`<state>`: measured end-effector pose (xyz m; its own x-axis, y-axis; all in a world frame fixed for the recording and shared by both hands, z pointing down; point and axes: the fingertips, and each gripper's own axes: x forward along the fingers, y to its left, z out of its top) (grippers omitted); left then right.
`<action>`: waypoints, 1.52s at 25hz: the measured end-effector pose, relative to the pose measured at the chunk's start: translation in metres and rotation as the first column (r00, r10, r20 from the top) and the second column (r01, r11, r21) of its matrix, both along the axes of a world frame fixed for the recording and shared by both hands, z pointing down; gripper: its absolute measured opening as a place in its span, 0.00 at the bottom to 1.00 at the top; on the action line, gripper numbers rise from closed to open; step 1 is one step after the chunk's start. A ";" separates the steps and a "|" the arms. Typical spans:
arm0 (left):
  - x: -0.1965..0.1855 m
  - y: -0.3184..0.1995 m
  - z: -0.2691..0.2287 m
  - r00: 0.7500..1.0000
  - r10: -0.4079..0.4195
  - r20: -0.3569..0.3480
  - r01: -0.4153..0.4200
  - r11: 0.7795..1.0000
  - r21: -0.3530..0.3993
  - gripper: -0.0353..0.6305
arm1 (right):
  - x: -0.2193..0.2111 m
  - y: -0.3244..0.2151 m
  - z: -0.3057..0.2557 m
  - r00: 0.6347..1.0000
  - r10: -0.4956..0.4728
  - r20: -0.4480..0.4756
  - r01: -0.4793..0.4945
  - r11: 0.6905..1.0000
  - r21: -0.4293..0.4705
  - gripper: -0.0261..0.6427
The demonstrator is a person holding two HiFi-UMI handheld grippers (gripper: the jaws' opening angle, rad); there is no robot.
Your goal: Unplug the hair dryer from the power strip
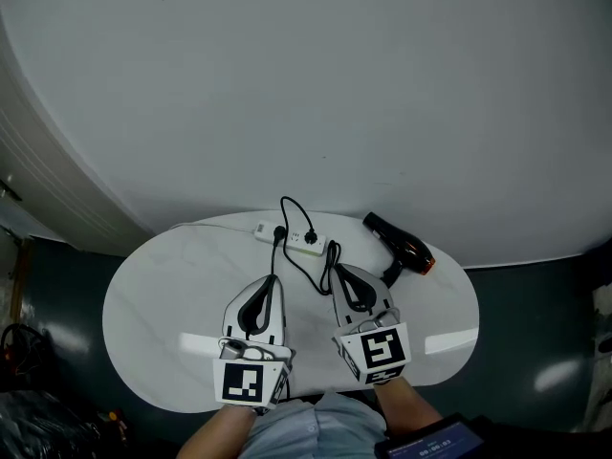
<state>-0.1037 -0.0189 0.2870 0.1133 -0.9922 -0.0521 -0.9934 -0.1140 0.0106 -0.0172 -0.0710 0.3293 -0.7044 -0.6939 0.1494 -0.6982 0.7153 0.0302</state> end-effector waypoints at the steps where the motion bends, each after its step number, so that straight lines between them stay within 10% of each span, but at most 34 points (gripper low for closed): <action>1: 0.001 -0.003 0.001 1.000 0.001 0.004 -0.001 1.000 -0.005 0.05 | 0.000 -0.002 0.003 1.000 -0.004 0.001 0.004 1.000 -0.010 0.04; 38: -0.035 -0.127 0.120 0.981 -0.136 -0.135 0.090 0.949 -0.301 0.05 | -0.054 -0.109 0.169 0.978 -0.181 -0.107 0.140 0.939 -0.313 0.04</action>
<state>-0.1390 -0.1459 0.4065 0.0129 -0.9722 0.2338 -0.9835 0.0299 0.1785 -0.0710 -0.1799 0.4983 -0.7620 -0.4809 0.4337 -0.5780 0.8071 -0.1205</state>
